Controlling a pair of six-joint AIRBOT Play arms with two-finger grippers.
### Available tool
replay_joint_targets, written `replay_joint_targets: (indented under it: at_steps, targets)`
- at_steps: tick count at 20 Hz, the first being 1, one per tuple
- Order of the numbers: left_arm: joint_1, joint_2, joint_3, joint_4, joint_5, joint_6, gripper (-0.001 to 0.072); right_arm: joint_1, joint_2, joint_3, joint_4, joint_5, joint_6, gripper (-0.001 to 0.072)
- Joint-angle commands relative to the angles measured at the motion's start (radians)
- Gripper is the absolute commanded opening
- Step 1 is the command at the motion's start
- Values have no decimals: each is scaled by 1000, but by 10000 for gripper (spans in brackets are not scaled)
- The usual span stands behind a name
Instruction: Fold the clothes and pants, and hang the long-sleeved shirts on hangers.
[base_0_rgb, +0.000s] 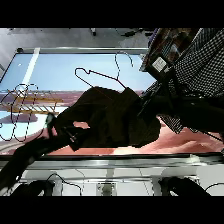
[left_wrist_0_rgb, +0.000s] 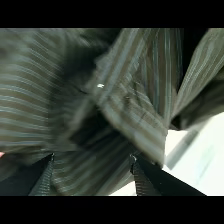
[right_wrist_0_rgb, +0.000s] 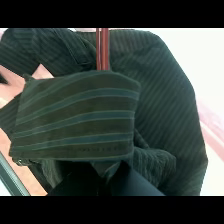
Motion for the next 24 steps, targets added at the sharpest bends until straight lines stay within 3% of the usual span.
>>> replay_joint_targets:
  at_steps: [1,5,11,19,20,22,24]
  targets:
    - [-63,-300,145,-37,77,5,579,1,1,0,14,-3,-1,28]
    - [-77,-447,240,-37,130,20,574,1,1,0,14,-2,-2,28]
    - [-77,-454,323,-37,242,20,573,1,1,0,14,-3,-1,28]
    - [-100,-456,323,-37,230,20,564,1,1,0,14,-2,-1,28]
    - [-102,-456,323,-37,229,20,458,1,1,0,15,-2,-1,28]
    - [-102,-456,323,-37,214,20,33,1,1,0,15,-3,-1,28]
    - [-94,-454,323,-37,171,20,36,1,1,0,14,-19,-2,28]
